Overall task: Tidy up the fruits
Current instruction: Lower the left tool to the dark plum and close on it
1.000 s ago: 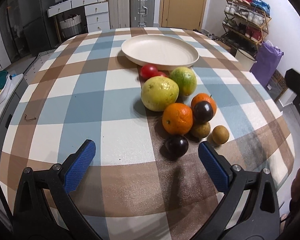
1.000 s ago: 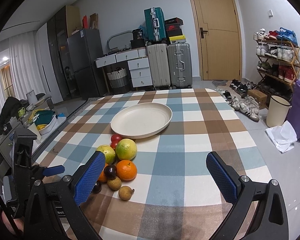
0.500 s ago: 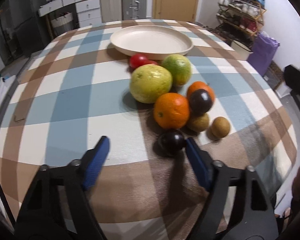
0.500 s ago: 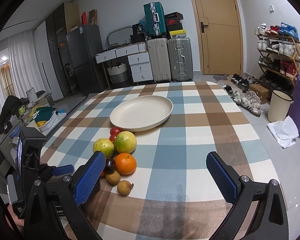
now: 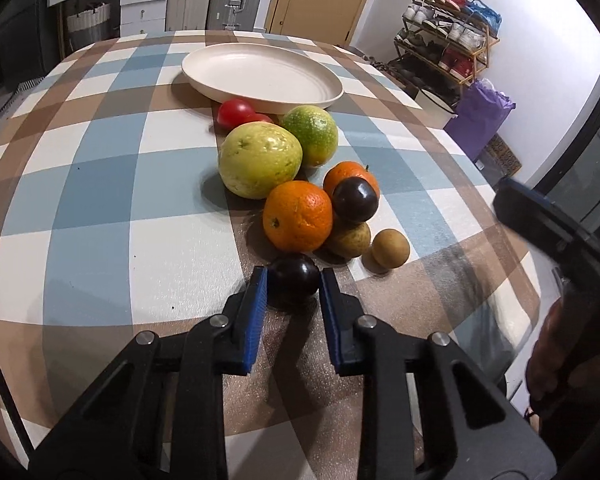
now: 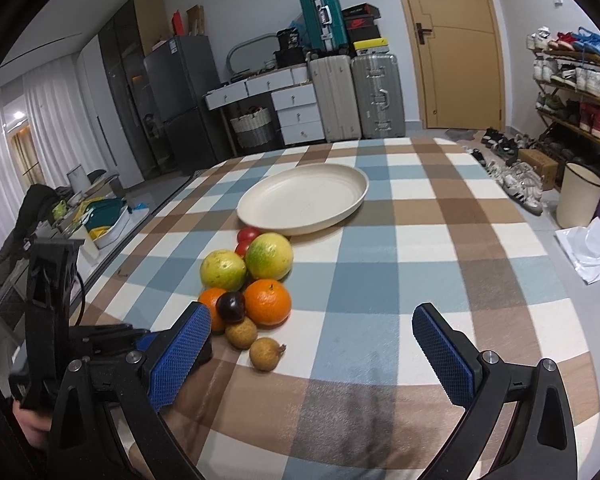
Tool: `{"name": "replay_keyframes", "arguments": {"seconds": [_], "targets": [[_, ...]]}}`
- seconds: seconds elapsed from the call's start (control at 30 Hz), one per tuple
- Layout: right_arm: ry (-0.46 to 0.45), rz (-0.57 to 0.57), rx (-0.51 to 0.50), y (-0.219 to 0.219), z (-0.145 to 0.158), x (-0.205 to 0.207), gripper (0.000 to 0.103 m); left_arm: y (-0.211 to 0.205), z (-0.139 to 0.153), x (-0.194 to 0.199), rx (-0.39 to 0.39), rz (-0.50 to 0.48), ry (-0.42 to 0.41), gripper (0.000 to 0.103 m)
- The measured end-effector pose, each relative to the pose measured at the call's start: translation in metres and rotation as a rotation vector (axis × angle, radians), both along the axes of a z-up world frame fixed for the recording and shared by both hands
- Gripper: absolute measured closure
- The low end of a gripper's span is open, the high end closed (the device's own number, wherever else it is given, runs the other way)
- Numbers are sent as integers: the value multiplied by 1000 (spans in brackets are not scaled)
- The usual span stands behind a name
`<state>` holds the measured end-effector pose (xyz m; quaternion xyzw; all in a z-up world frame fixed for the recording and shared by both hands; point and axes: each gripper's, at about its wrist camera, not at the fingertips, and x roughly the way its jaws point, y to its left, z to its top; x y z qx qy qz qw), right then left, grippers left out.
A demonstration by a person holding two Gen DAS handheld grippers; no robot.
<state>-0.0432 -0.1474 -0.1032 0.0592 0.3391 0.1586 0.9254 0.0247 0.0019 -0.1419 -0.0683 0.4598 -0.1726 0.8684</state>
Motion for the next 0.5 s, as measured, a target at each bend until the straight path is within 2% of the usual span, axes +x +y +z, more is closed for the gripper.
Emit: {"name": "replay_keyframes", "arguments": {"seconds": [0.27, 0.5], "targets": [[74, 52, 14, 9, -19, 7, 0, 7, 6, -9, -24, -10, -11, 80], [97, 77, 0, 17, -28, 7, 0, 13, 9, -16, -40, -12, -14, 80]]}}
